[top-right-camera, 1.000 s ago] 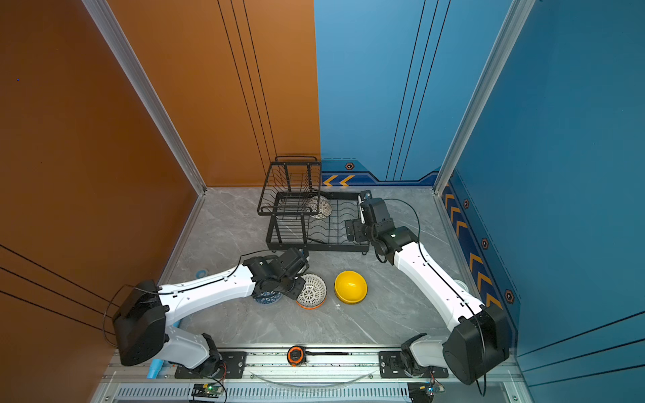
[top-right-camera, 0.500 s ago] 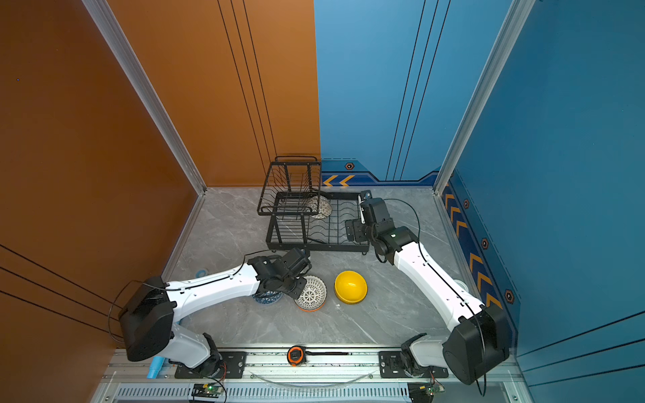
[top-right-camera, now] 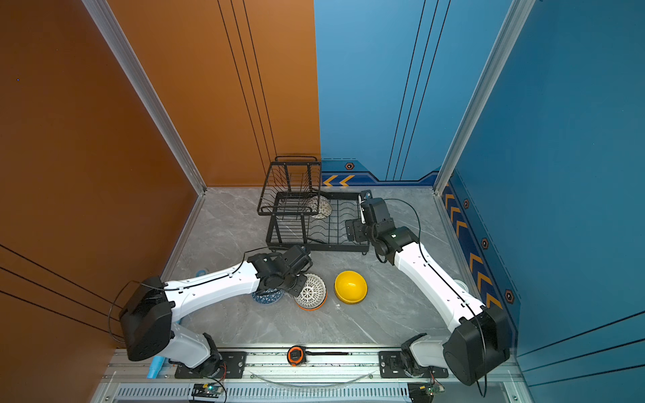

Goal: Load bowls into a dish rack
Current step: Pick up the bowl, then place the bowl in the dish rack.

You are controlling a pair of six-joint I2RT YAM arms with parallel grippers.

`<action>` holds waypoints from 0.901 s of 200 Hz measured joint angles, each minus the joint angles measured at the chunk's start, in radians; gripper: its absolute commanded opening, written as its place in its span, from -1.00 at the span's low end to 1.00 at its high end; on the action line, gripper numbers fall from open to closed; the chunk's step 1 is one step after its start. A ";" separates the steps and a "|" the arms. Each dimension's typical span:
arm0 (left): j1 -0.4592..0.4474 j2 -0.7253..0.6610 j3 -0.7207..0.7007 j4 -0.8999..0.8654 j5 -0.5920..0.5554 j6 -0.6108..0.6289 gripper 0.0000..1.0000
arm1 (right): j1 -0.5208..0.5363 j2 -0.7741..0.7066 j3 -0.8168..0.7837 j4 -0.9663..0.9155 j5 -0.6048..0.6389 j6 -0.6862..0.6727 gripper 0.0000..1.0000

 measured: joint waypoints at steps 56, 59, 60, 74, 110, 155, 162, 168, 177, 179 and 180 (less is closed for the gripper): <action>0.003 -0.071 0.048 -0.021 -0.004 0.034 -1.00 | 0.002 -0.018 -0.001 -0.002 -0.022 -0.007 1.00; 0.003 -0.076 0.051 -0.021 -0.005 0.035 -1.00 | 0.003 -0.019 -0.001 -0.004 -0.023 -0.008 1.00; 0.003 -0.078 0.053 -0.021 -0.005 0.036 -1.00 | 0.004 -0.019 -0.001 -0.004 -0.023 -0.008 1.00; 0.006 -0.098 0.070 -0.021 -0.005 0.044 -1.00 | 0.008 -0.019 -0.001 -0.016 -0.031 -0.010 1.00; 0.022 -0.133 0.093 -0.024 -0.012 0.064 -1.00 | 0.020 -0.056 -0.001 -0.046 -0.110 -0.010 1.00; 0.062 -0.163 0.158 -0.040 -0.040 0.097 -1.00 | 0.089 -0.116 0.024 -0.077 -0.215 0.002 1.00; 0.066 -0.166 0.173 -0.040 -0.047 0.103 -1.00 | 0.110 -0.118 0.031 -0.078 -0.225 0.010 1.00; 0.066 -0.167 0.187 -0.040 -0.053 0.105 -1.00 | 0.128 -0.117 0.036 -0.078 -0.231 0.016 1.00; 0.066 -0.168 0.206 -0.039 -0.061 0.109 -1.00 | 0.152 -0.117 0.042 -0.078 -0.236 0.023 1.00; 0.066 -0.168 0.210 -0.039 -0.062 0.112 -1.00 | 0.158 -0.116 0.043 -0.078 -0.237 0.025 1.00; 0.066 -0.168 0.212 -0.039 -0.063 0.112 -1.00 | 0.161 -0.116 0.043 -0.078 -0.237 0.025 1.00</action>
